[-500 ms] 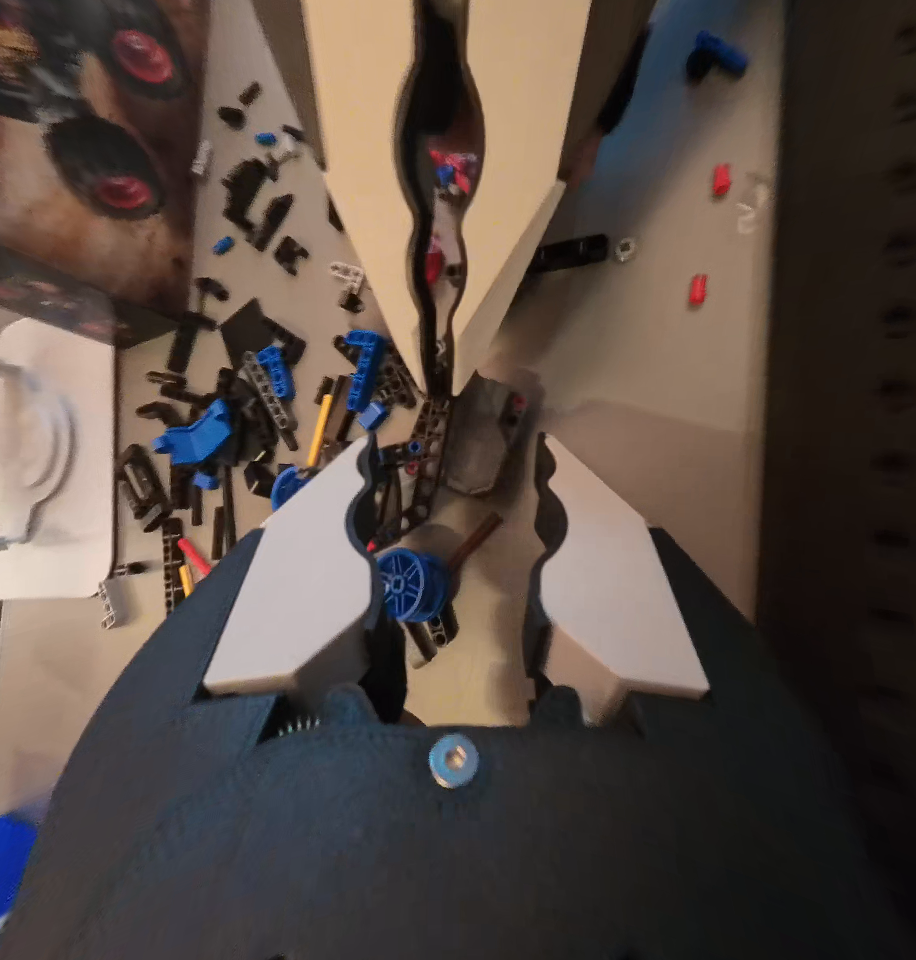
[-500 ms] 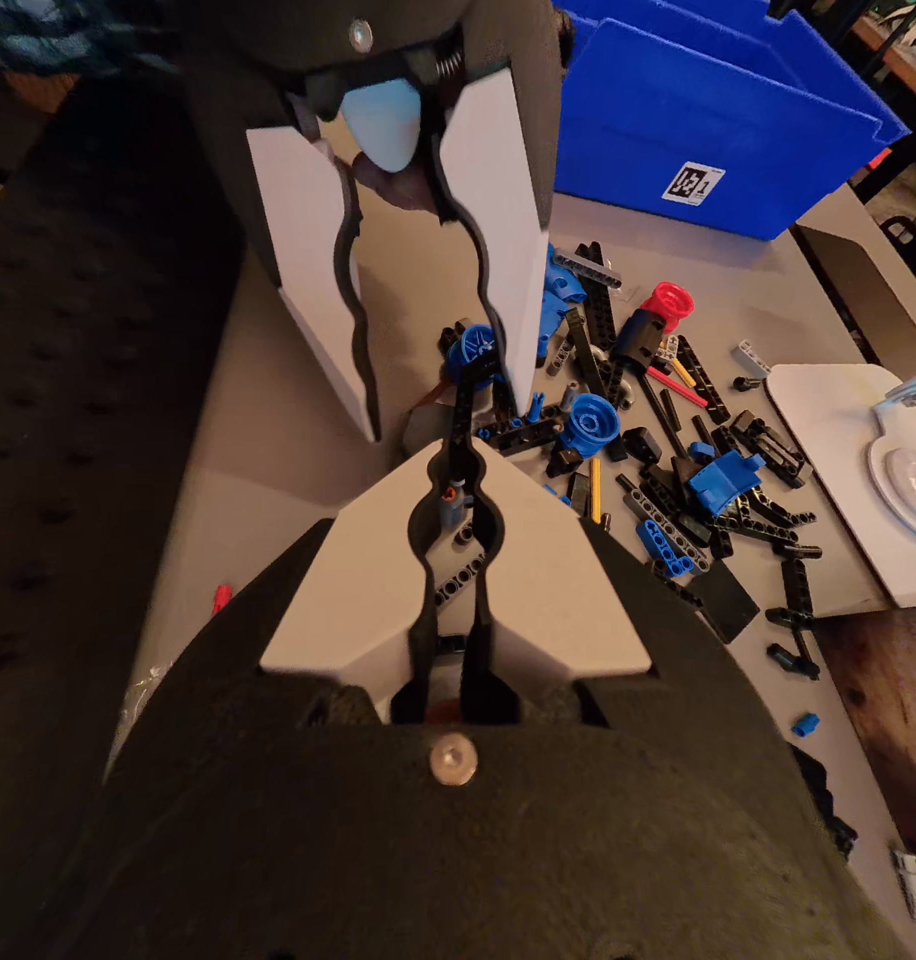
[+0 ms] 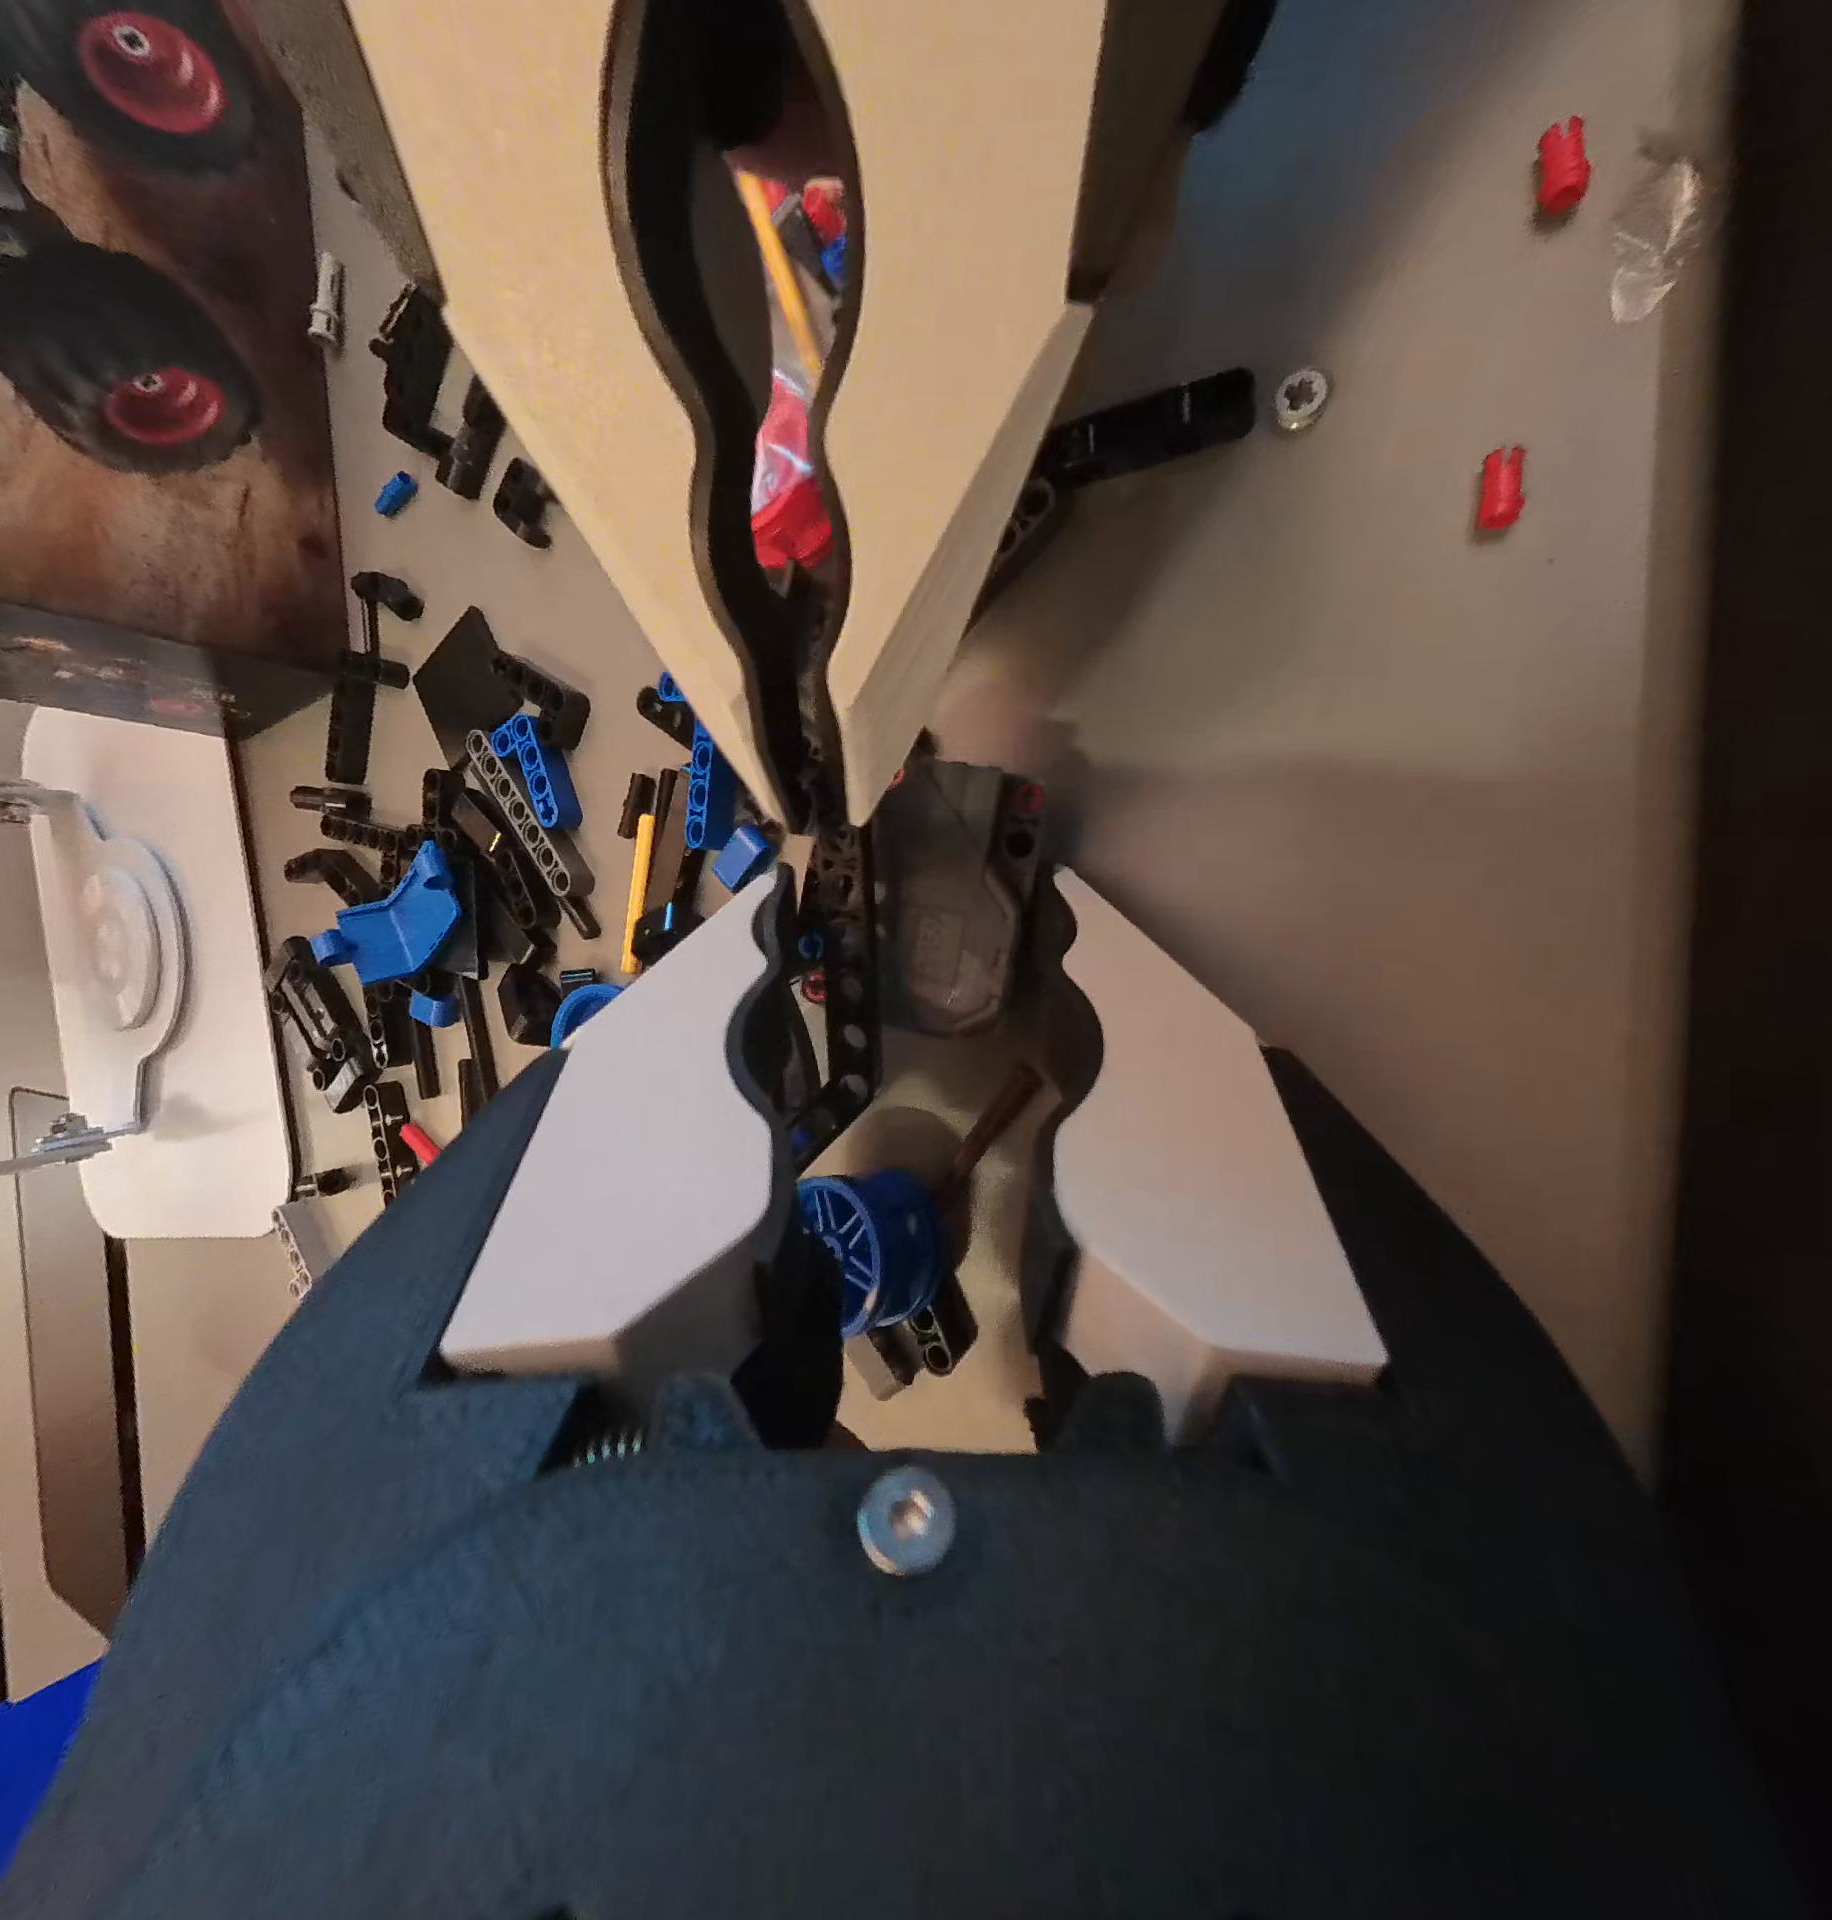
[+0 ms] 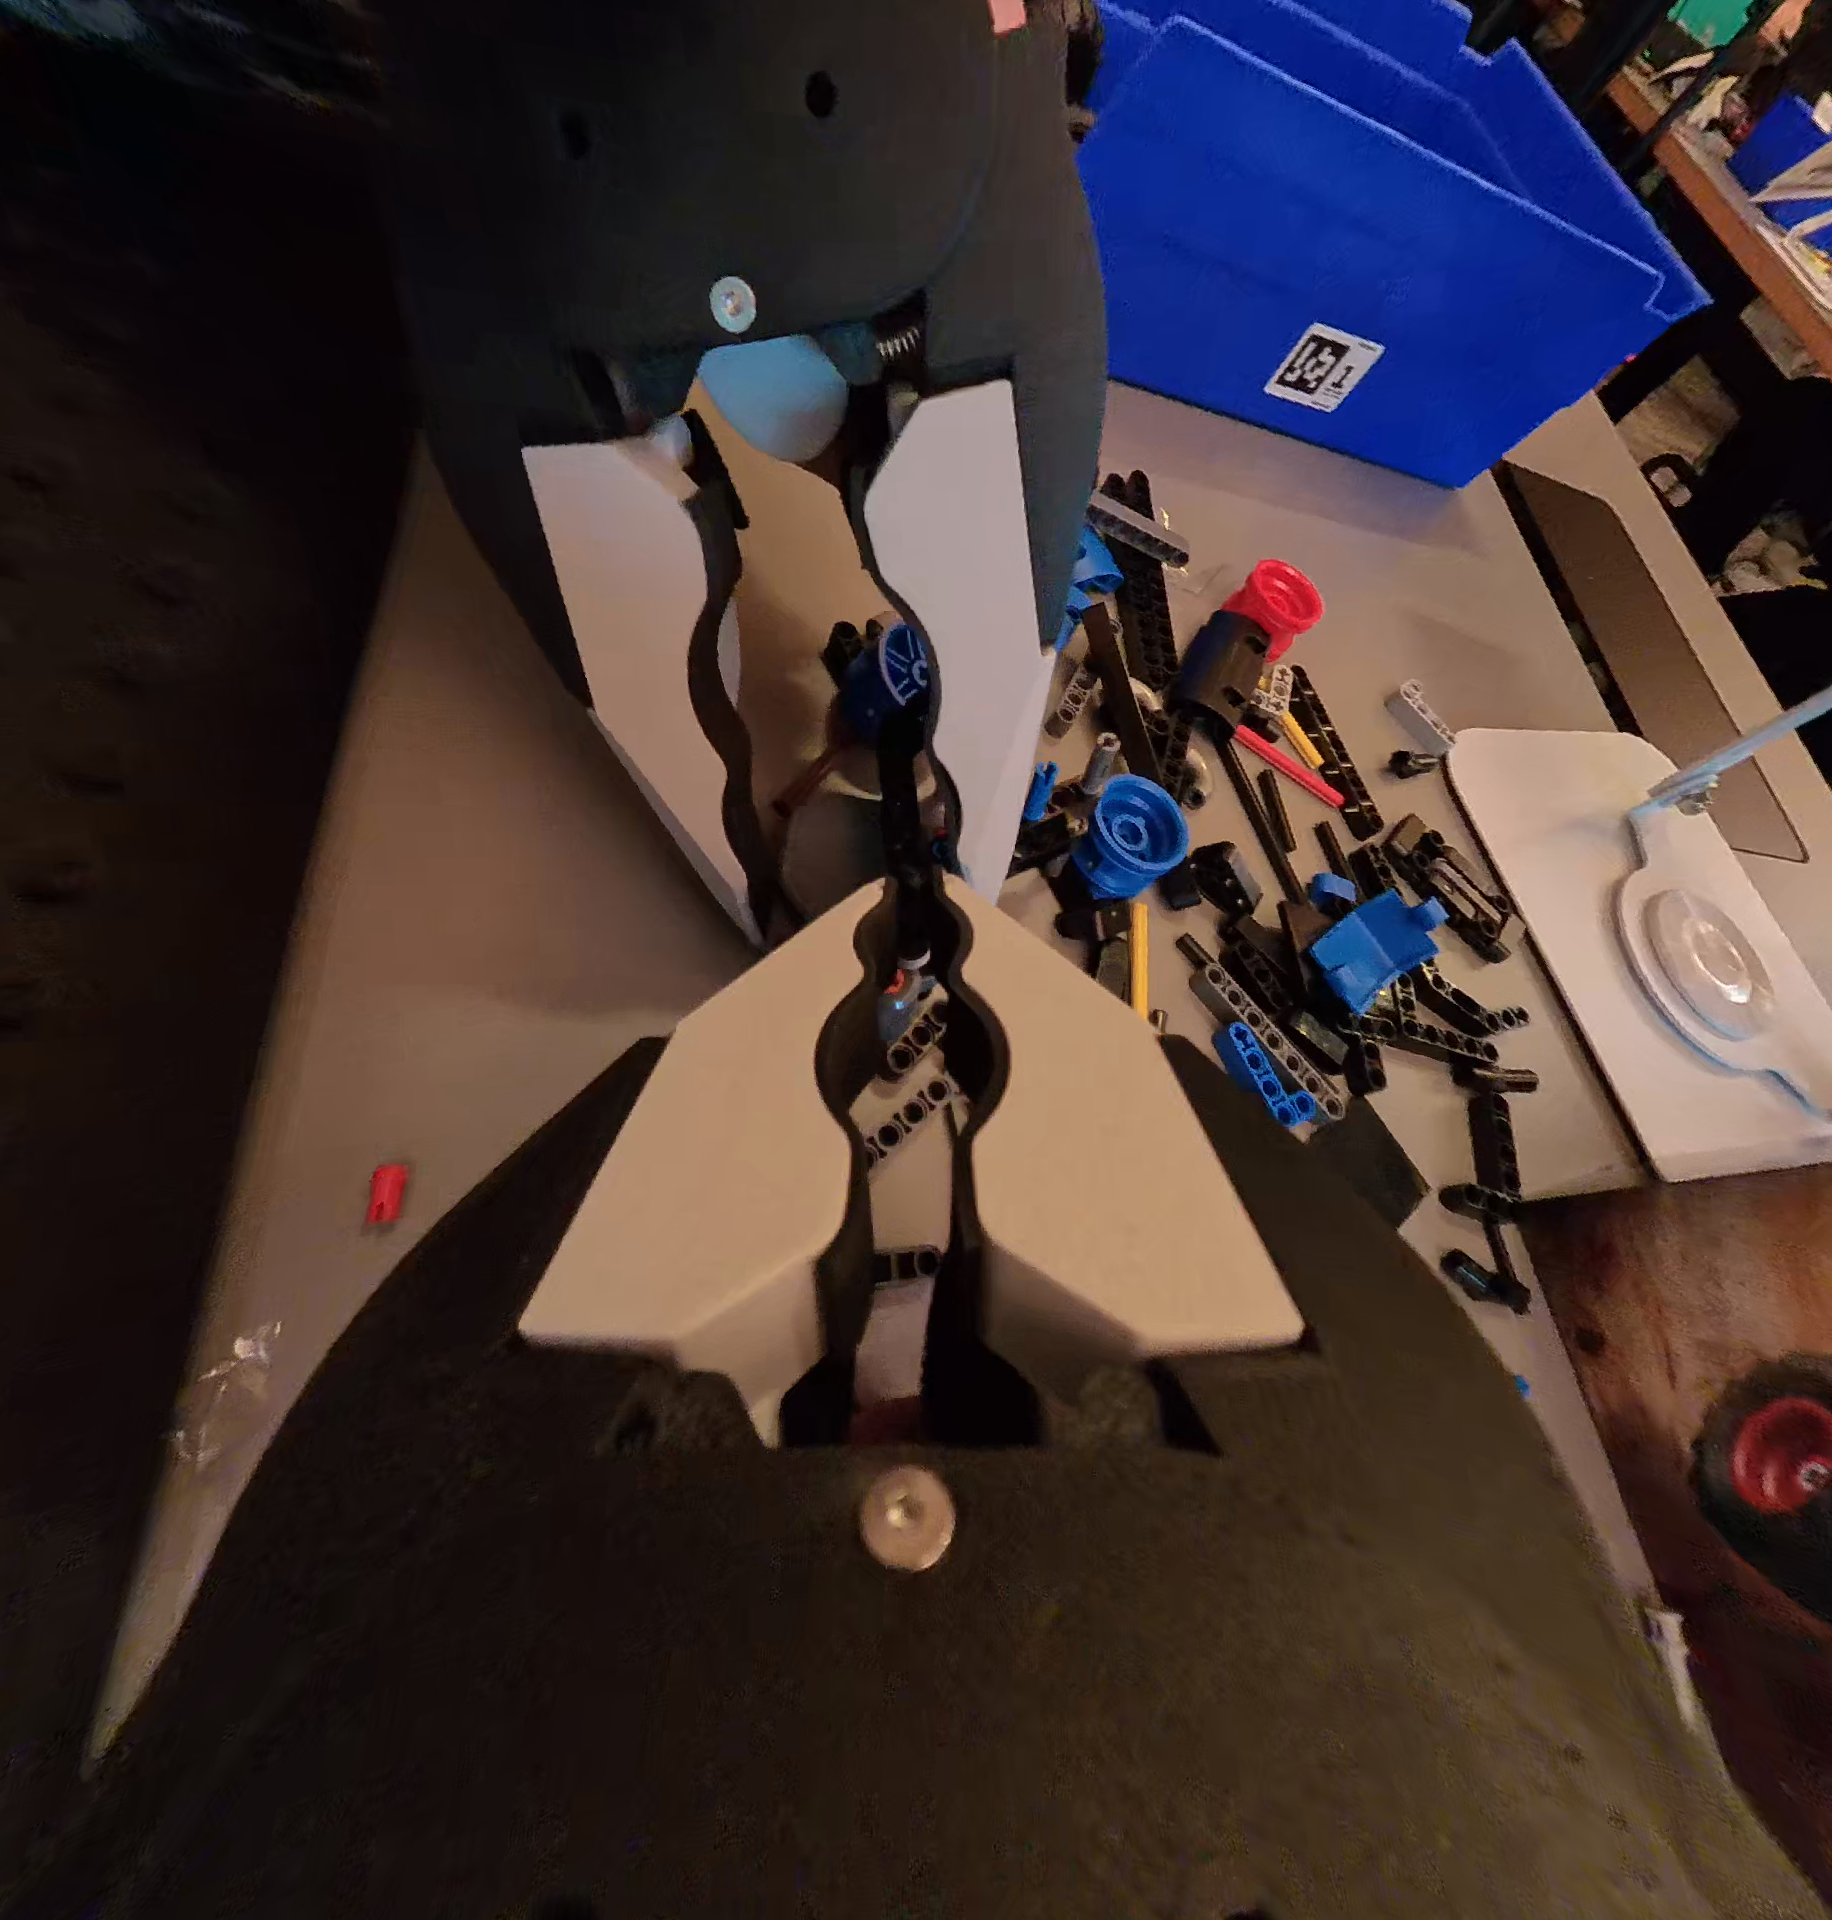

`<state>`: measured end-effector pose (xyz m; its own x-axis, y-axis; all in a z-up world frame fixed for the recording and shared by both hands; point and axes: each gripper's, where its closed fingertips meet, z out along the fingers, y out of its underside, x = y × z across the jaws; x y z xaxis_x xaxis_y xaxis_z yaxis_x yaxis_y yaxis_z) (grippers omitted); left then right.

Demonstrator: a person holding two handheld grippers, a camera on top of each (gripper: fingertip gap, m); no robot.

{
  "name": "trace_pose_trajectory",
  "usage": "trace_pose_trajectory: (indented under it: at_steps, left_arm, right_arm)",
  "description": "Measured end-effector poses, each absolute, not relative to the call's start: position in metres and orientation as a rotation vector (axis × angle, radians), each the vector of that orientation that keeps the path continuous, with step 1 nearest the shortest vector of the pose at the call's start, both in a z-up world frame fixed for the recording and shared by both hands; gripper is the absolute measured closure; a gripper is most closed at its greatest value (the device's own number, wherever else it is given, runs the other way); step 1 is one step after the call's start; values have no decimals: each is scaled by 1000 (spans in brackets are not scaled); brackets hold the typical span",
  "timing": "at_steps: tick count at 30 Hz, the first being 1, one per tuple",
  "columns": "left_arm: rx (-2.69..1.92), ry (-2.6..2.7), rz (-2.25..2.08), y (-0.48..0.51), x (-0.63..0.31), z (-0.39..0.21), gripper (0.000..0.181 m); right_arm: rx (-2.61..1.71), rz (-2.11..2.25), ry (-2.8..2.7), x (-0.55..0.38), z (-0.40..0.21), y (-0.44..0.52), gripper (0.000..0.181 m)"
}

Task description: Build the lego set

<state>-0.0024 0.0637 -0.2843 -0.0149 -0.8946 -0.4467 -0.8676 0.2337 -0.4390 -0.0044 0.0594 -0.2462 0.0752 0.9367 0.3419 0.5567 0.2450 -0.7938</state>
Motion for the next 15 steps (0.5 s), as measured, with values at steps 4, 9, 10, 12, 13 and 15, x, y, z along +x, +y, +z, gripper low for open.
trace_pose_trajectory:
  at_steps: [4, 9, 10, 12, 13, 15]
  left_arm:
    - [-1614, 1849, -58, 63, -2, -284, 139]
    - [-1610, 1841, -49, 64, -1, -284, 139]
    - [-1610, 1837, -45, 64, 0, -284, 139]
    - [-1602, 1831, -44, 63, 0, -284, 139]
    - [-1598, 1827, -45, 63, 1, -284, 139]
    - [-1592, 1820, -47, 62, 2, -284, 139]
  right_arm:
    - [-1458, 473, -1582, -3, -247, 64, 171]
    - [-1496, 472, -1580, -2, -249, 63, 179]
    - [-1516, 472, -1570, -1, -249, 64, 179]
    - [-1540, 480, -1556, 0, -249, 64, 179]
    - [-1547, 486, -1549, 0, -249, 64, 177]
    - [-1564, 517, -1542, 1, -248, 63, 177]
